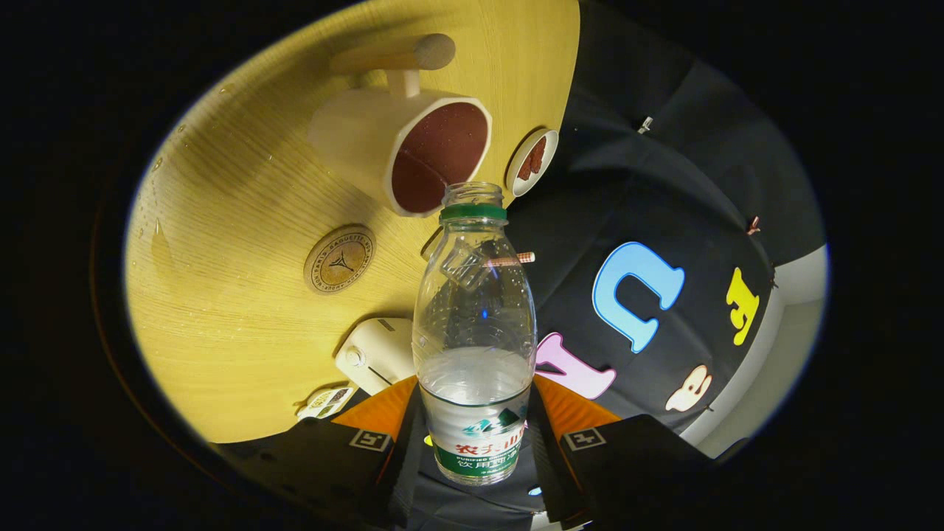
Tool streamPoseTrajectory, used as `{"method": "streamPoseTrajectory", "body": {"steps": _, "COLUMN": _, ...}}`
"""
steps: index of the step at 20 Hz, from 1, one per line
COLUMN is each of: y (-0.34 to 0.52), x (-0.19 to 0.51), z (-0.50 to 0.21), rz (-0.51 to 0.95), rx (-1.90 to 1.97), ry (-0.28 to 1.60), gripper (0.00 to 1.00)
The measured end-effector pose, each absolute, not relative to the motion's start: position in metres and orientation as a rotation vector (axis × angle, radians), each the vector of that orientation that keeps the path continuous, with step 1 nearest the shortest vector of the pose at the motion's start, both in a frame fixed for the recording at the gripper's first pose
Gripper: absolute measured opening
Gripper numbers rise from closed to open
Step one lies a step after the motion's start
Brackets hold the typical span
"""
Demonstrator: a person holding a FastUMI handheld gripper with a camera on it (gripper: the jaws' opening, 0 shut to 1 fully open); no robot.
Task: Take the bottle from table, then pour the juice into the cup, finally place the bottle on the coaster
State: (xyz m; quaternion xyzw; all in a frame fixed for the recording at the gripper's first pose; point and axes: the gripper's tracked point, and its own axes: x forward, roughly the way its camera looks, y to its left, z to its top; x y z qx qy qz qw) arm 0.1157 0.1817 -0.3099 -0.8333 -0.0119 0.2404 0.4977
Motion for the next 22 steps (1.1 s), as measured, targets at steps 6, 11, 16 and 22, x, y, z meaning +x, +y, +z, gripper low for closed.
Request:
{"method": "streamPoseTrajectory", "body": {"steps": 6, "y": 0.1888, "x": 0.1133, "z": -0.307, "rz": 0.618, "rx": -2.12, "ry": -0.103, "gripper": 0.69}}
{"method": "streamPoseTrajectory", "body": {"steps": 11, "y": 0.1881, "x": 0.116, "z": -0.3068, "rz": 0.619, "rx": -2.142, "ry": -0.116, "gripper": 0.69}}
{"method": "streamPoseTrajectory", "body": {"steps": 16, "y": 0.1889, "x": 0.1186, "z": -0.3064, "rz": 0.618, "rx": -2.133, "ry": -0.113, "gripper": 0.69}}
{"method": "streamPoseTrajectory", "body": {"steps": 22, "y": 0.1838, "x": 0.1162, "z": -0.3119, "rz": 0.611, "rx": -2.095, "ry": -0.095, "gripper": 0.69}}
